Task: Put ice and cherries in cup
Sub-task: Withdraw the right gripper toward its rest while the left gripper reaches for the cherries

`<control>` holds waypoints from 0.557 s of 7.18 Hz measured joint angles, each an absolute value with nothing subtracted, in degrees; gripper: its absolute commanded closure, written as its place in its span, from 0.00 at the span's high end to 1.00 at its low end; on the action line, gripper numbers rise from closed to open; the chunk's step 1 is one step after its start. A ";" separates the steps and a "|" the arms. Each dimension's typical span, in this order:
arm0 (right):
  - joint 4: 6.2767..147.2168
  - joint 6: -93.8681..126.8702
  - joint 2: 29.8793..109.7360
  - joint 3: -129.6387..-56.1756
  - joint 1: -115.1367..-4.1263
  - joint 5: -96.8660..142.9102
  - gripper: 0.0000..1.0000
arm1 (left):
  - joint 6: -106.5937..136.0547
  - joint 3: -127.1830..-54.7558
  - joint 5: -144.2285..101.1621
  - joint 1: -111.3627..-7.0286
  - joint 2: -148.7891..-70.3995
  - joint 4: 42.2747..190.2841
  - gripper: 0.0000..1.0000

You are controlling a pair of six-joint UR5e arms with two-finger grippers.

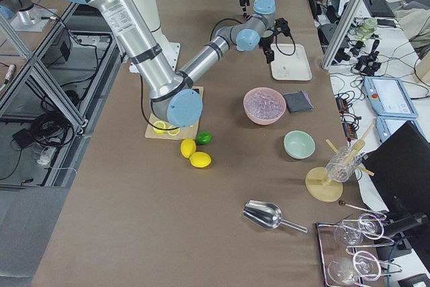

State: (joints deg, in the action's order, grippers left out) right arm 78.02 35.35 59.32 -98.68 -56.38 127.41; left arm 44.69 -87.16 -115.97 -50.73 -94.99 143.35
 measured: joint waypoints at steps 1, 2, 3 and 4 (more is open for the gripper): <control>78.00 29.92 64.68 -101.16 -62.46 133.42 0.97 | 45.74 -87.07 -115.24 -49.33 -95.06 143.41 0.97; 77.88 25.07 69.86 -103.15 -65.92 136.64 0.97 | 46.78 -87.03 -114.18 -47.90 -95.15 143.43 0.96; 77.76 21.22 74.83 -104.29 -67.55 137.67 0.97 | 47.49 -86.94 -113.54 -46.76 -95.36 143.44 0.93; 77.92 19.27 78.46 -104.65 -68.27 137.10 0.98 | 47.76 -86.86 -113.12 -46.31 -95.81 143.42 0.82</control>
State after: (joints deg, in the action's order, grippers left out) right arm 77.92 19.27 78.46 -104.65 -68.27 137.10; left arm 47.76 -86.86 -113.12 -46.31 -95.81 143.42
